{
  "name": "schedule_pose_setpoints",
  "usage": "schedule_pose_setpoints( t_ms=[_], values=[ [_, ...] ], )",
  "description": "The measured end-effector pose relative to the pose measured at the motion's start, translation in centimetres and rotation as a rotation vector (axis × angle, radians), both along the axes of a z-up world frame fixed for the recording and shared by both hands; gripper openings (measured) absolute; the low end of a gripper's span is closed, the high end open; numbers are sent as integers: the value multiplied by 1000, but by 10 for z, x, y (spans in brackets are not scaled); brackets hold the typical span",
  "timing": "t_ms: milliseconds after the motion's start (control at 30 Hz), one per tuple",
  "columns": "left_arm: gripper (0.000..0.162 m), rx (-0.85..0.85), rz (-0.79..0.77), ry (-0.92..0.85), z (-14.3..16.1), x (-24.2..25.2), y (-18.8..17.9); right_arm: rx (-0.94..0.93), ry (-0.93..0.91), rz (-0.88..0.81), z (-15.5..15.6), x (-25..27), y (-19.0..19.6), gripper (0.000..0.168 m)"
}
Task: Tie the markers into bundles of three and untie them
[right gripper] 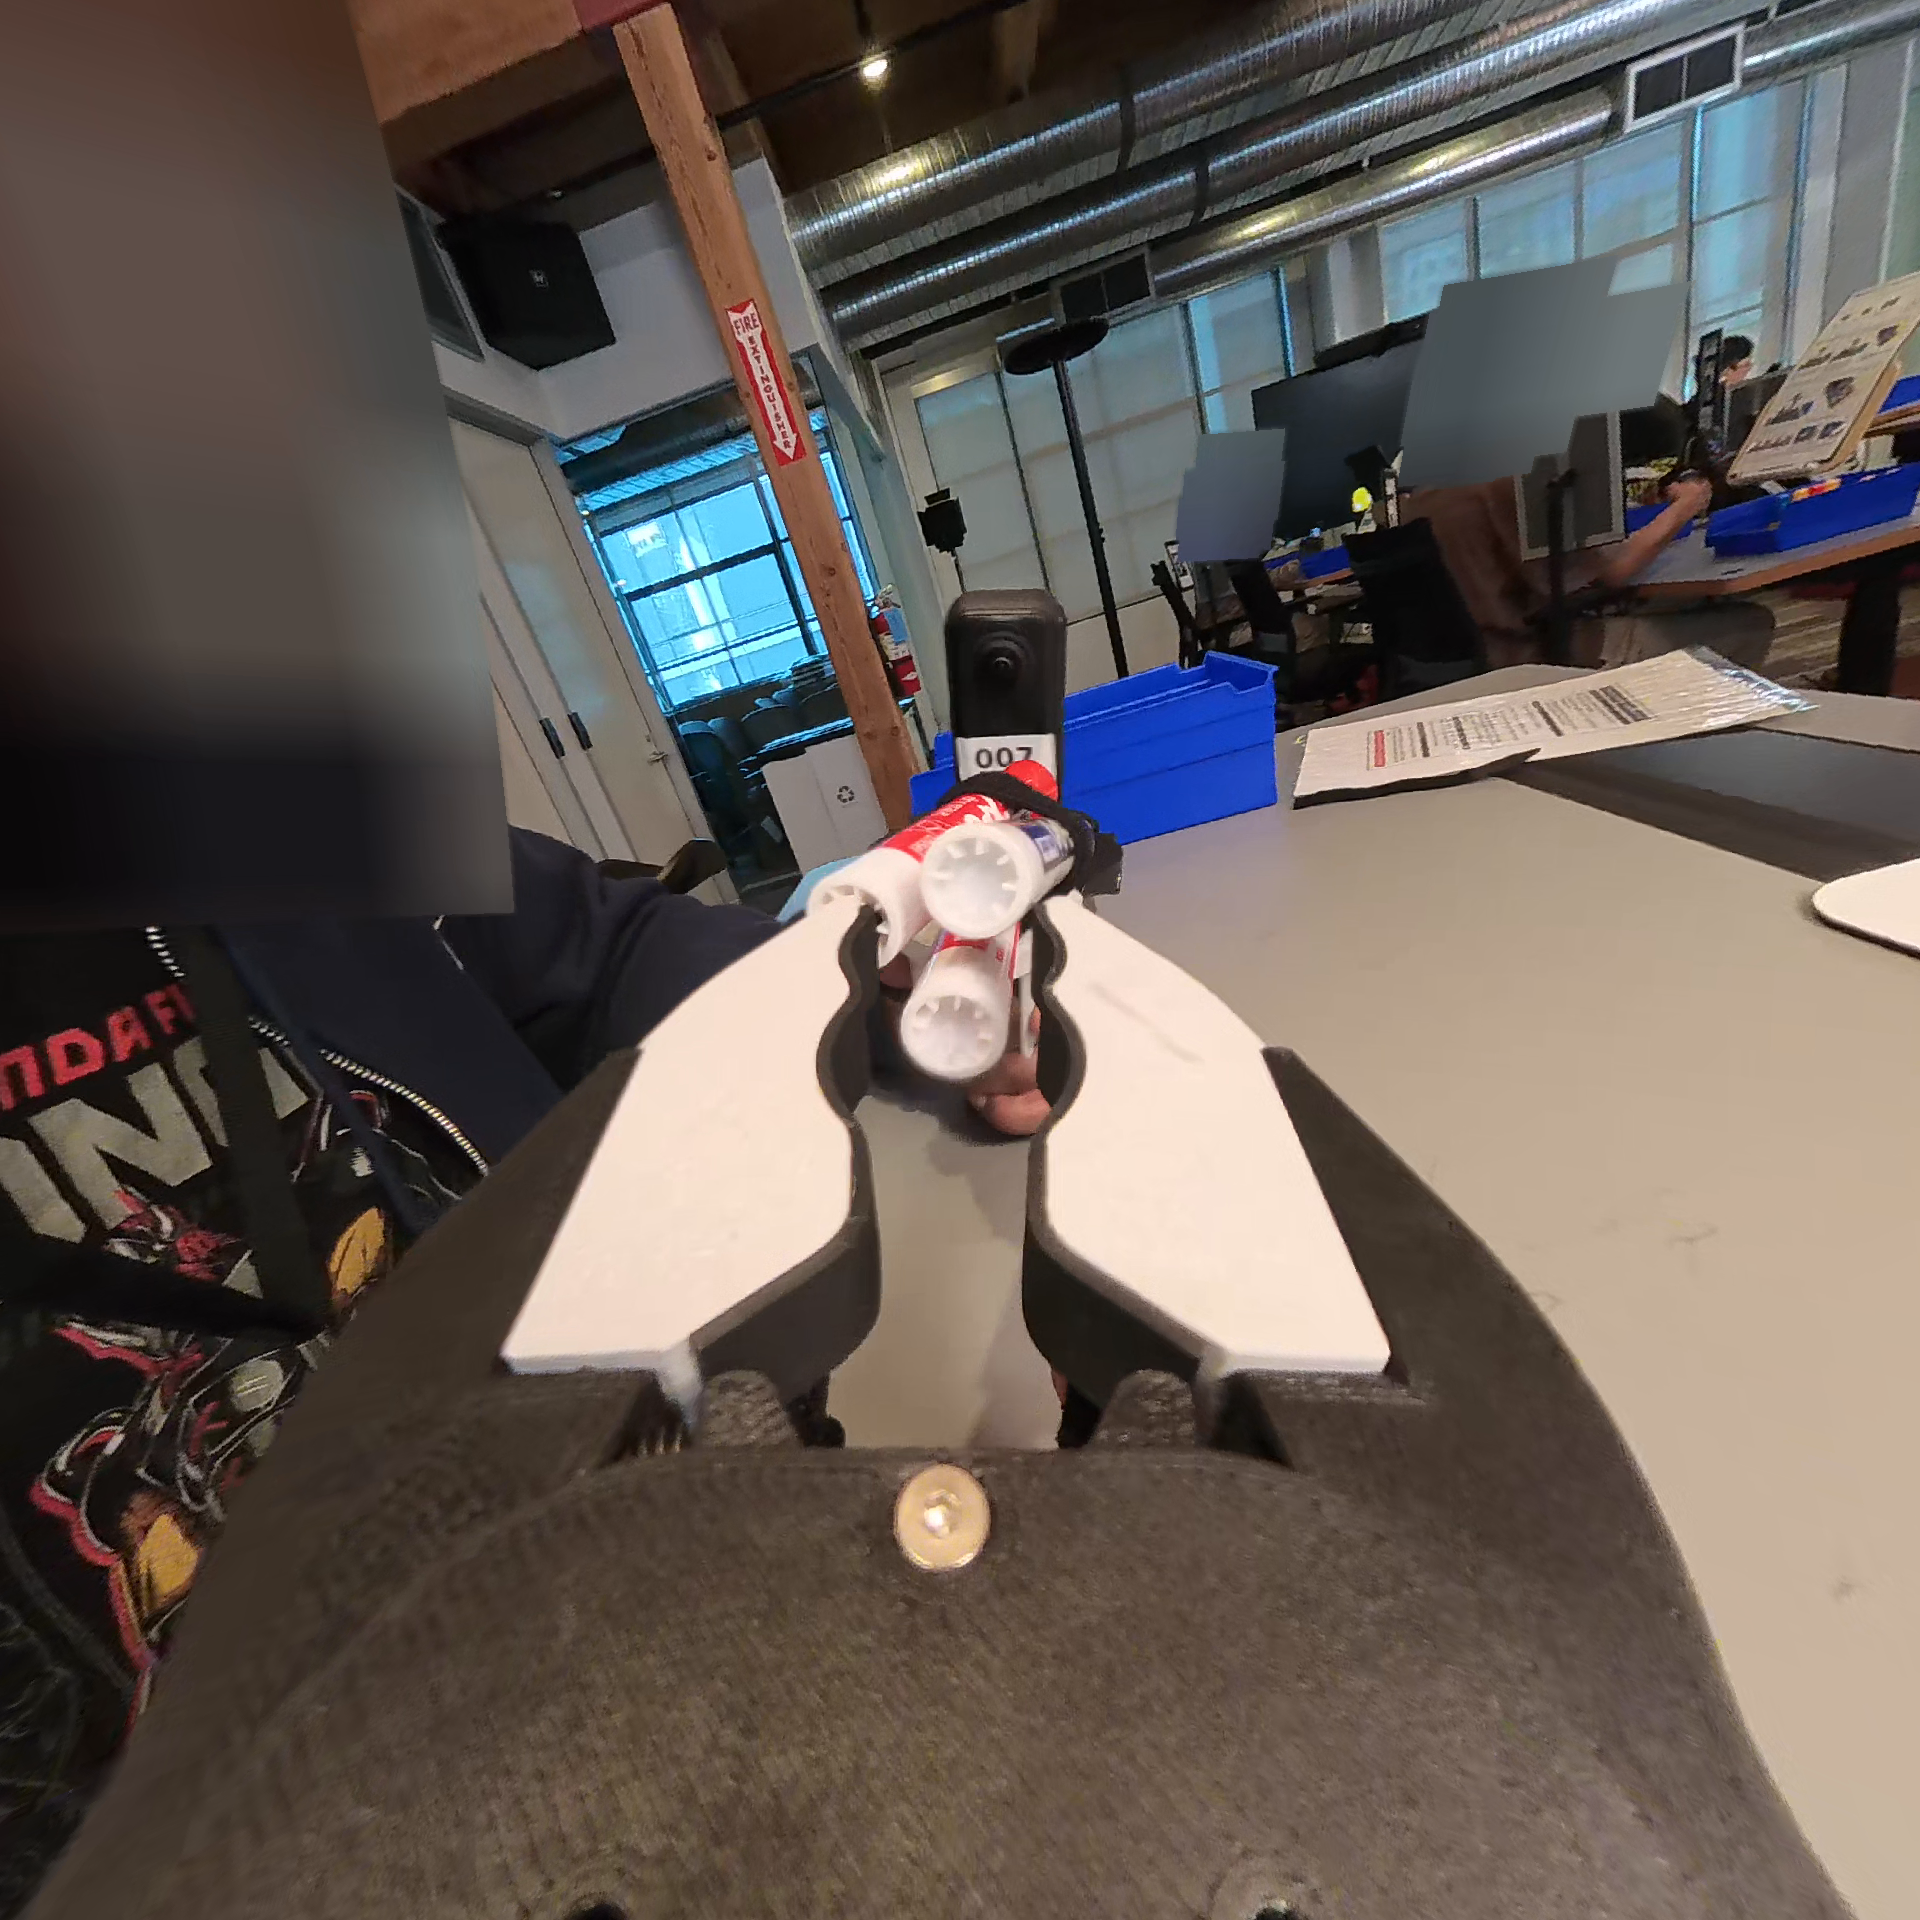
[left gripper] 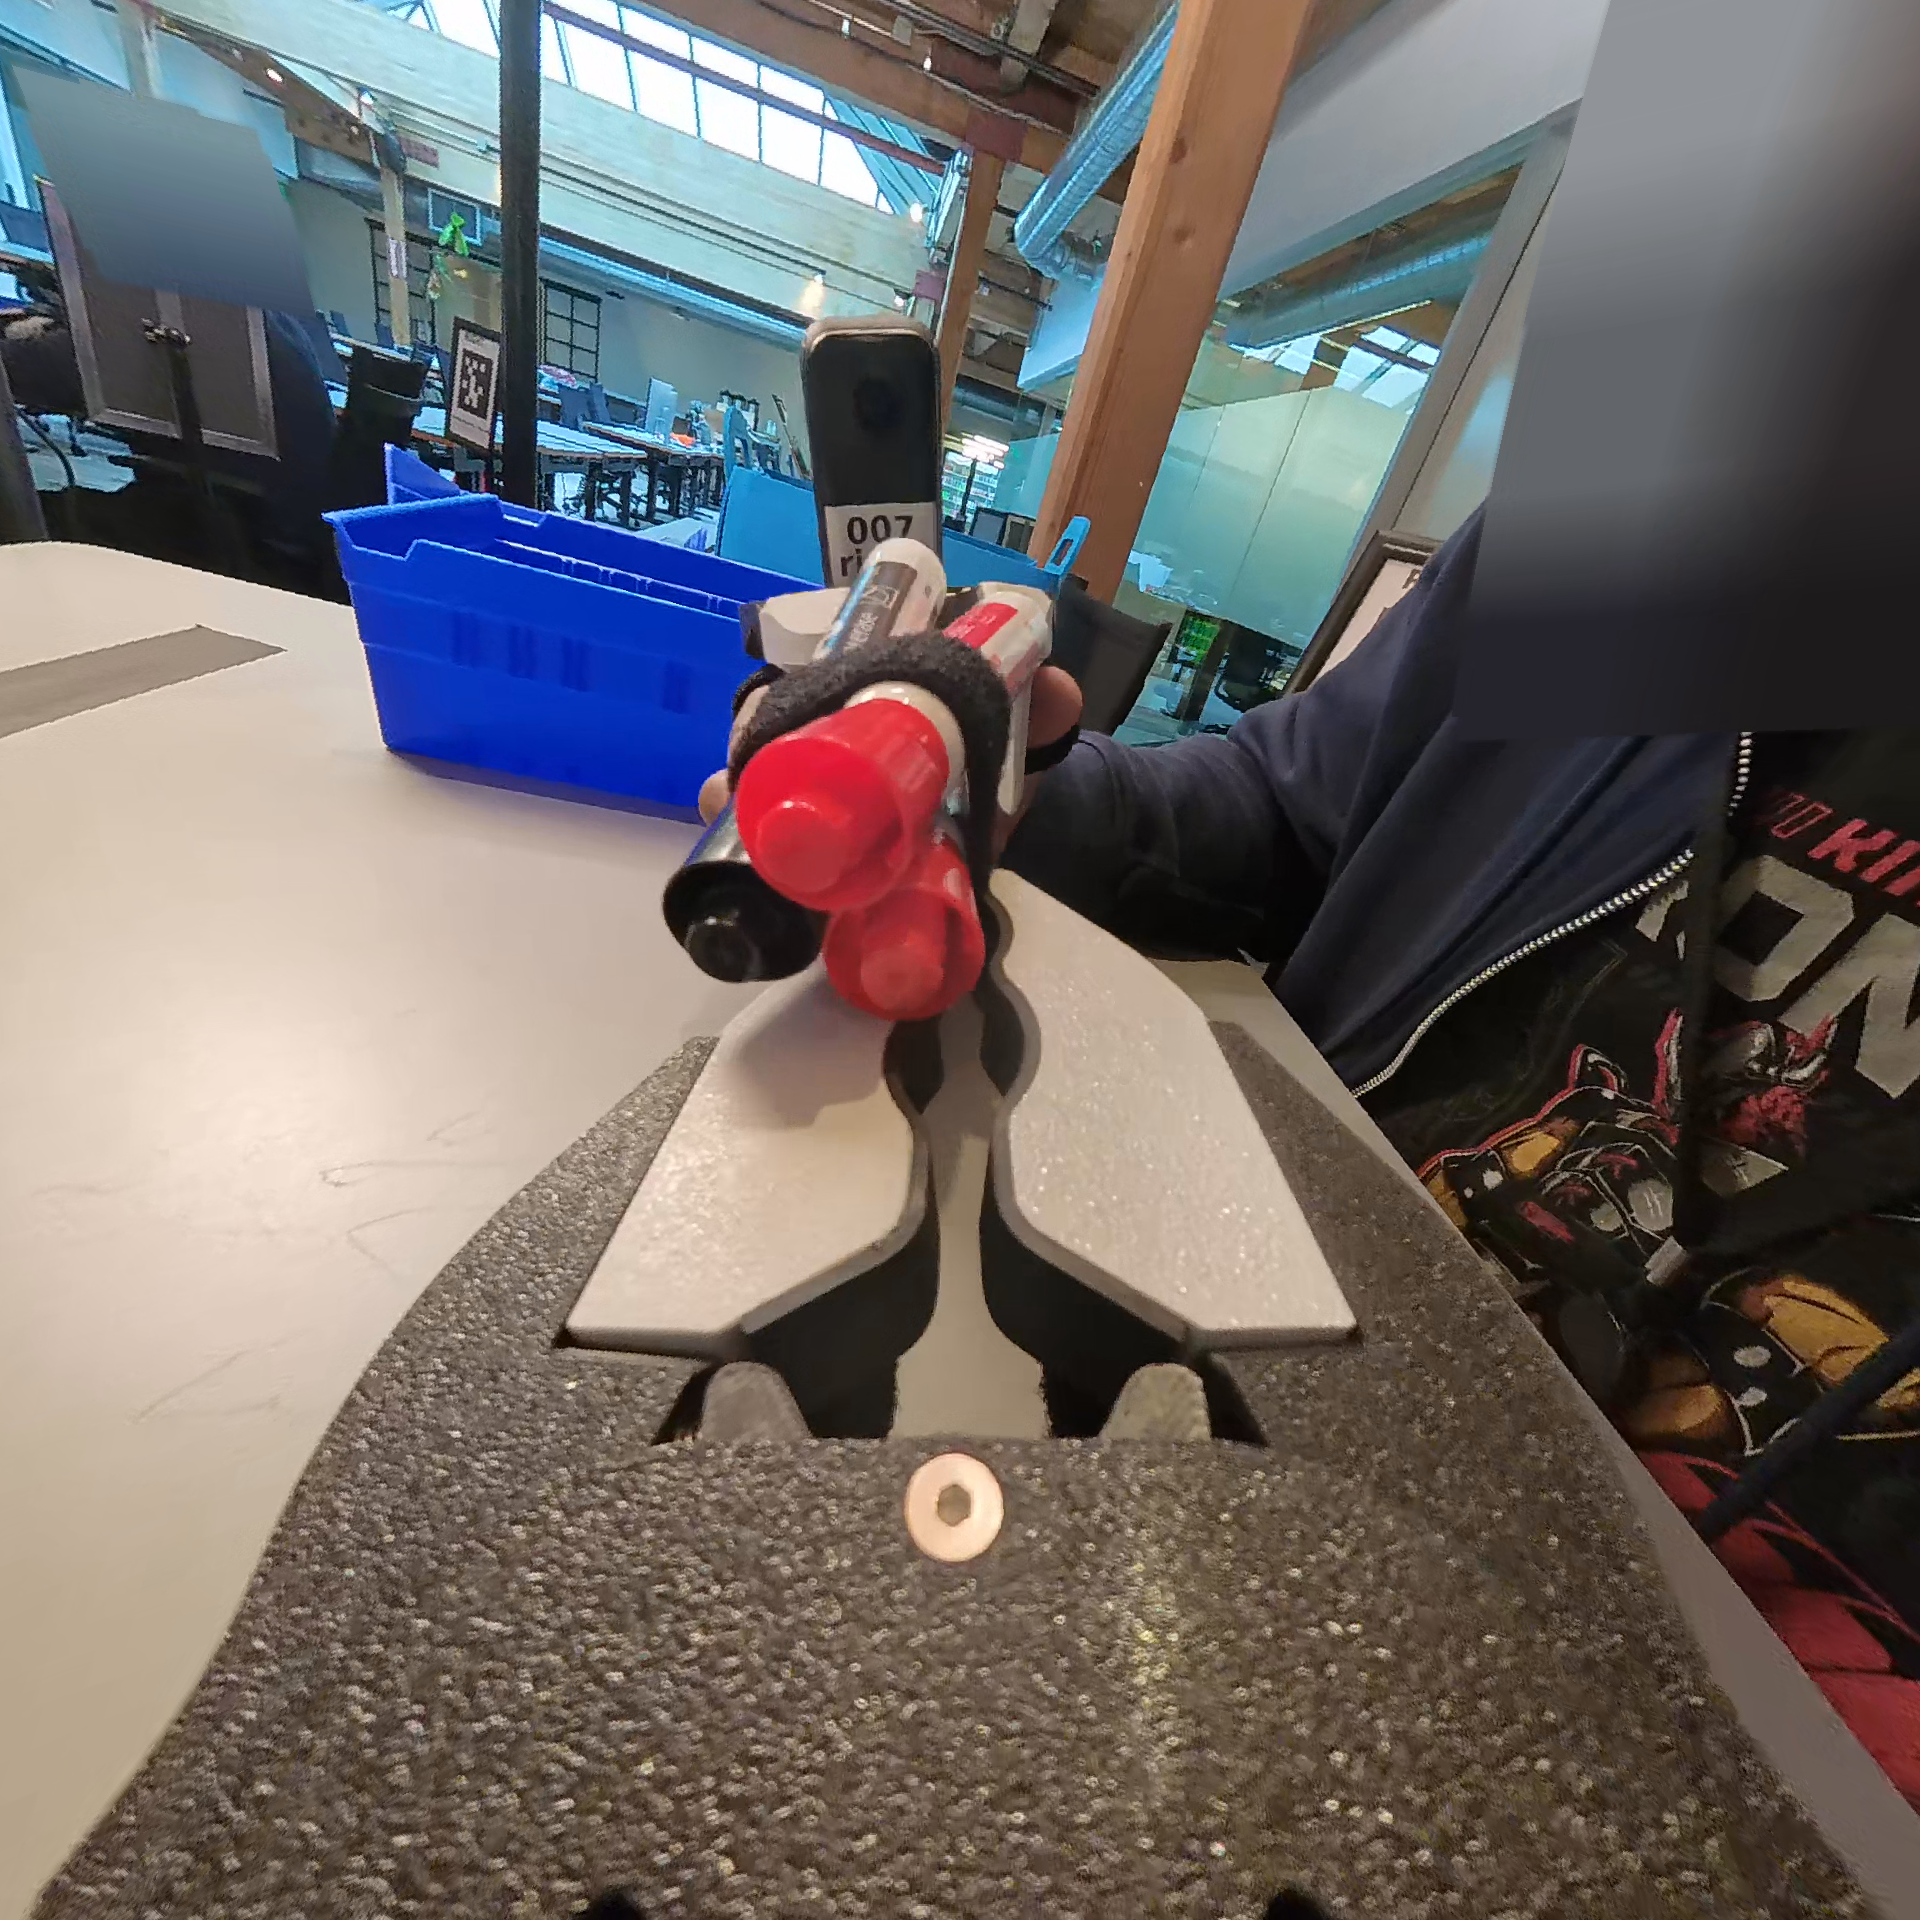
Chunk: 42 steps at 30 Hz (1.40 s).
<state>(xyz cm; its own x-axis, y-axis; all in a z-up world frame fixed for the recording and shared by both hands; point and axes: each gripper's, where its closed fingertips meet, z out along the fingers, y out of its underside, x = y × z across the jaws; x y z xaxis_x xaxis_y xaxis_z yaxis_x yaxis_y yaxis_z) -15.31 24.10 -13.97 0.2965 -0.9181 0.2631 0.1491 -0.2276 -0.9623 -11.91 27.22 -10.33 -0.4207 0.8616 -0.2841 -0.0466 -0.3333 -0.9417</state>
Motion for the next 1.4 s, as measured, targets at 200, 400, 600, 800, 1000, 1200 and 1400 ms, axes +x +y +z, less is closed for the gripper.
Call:
schedule_pose_setpoints(
  t_ms=[200,400,600,800,1000,1200,1400],
  values=[
    [3,62,1,23,1,-1,-4,-22,-5,4,0,-1,-1,26],
    [3,107,30,69,-1,-3,-3,-15,-31,-57,-3,-4,4,25],
    [4,126,21,94,-2,-3,-4,-8,-49,-73,-5,-5,6,25],
    [3,83,-42,81,-4,-6,-9,102,-64,-138,-8,-7,7,34],
    [4,64,-83,63,-3,-5,-13,111,-69,-101,-6,-7,-3,28],
    [4,74,-74,93,-6,-3,-12,63,-122,-75,-10,-11,-6,29],
    [3,124,-30,136,-7,-3,-9,81,-125,-84,-12,-12,-7,29]
  ],
)
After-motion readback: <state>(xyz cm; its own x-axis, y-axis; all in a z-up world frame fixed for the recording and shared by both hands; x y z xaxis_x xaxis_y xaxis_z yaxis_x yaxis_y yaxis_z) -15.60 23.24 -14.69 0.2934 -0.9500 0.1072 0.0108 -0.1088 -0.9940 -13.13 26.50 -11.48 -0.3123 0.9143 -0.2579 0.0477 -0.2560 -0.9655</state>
